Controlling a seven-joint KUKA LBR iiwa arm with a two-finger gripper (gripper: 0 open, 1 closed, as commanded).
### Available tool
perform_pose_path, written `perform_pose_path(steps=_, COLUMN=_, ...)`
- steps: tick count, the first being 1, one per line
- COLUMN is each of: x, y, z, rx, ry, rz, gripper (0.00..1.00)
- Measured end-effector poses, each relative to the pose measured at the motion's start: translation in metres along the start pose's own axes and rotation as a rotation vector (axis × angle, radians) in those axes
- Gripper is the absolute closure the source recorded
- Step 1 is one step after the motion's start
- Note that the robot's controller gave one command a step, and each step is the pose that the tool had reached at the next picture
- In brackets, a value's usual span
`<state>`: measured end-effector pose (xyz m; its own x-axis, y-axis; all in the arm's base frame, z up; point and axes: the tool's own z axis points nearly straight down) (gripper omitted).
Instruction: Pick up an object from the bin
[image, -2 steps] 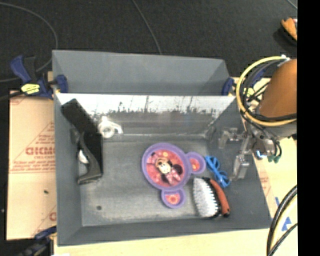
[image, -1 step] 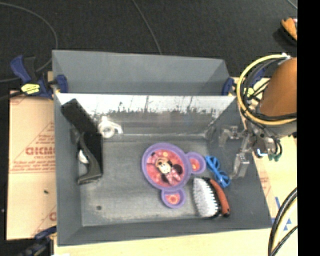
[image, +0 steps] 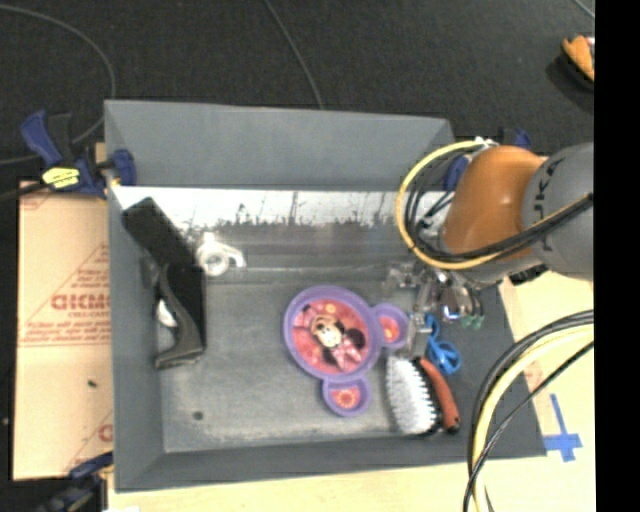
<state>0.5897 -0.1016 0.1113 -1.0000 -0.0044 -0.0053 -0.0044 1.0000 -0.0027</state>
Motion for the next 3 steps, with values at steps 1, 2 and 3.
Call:
perform_pose_path(steps=1, x=-0.005, y=0.007, z=-0.032, rx=-0.001, ry=0.000, rz=0.033, gripper=0.00)
perform_pose_path(steps=2, x=0.007, y=0.024, z=-0.005, rx=-0.001, ry=-0.004, rz=0.212, gripper=0.00)
perform_pose_path(steps=3, x=-0.040, y=0.067, z=0.041, rx=-0.003, ry=-0.003, rz=0.323, gripper=0.00)
